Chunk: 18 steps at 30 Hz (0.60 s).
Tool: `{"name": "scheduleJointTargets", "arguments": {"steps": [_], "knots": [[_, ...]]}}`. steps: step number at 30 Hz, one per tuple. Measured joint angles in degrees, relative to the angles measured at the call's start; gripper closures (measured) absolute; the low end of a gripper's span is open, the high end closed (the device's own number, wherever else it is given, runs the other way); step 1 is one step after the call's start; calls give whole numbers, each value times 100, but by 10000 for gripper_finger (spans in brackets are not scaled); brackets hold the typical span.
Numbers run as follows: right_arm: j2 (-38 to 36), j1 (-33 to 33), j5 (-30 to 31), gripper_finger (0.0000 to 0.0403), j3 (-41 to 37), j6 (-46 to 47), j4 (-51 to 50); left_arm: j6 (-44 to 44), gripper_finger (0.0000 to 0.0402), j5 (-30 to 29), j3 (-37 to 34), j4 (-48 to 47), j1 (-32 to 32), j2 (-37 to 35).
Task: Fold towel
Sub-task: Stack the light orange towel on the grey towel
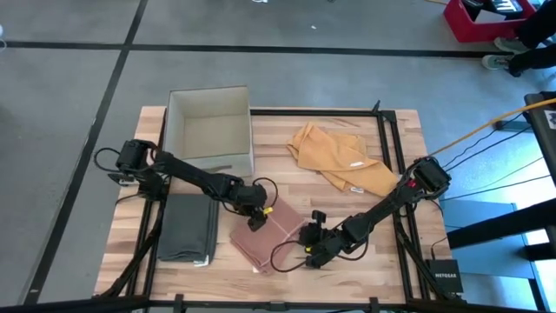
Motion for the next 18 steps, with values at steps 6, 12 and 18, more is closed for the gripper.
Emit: {"name": "scheduleJointTargets", "arguments": {"steps": [6,12,18], "knots": [[167,-22,101,253,2,0,90,145,155,299,18,372,-11,291],[395,-20,150,253,26,-15,206,280,175,762,-8,1183,-97,350],[400,-21,169,253,20,-22,261,413,214,665,-6,1306,-169,451]]}}
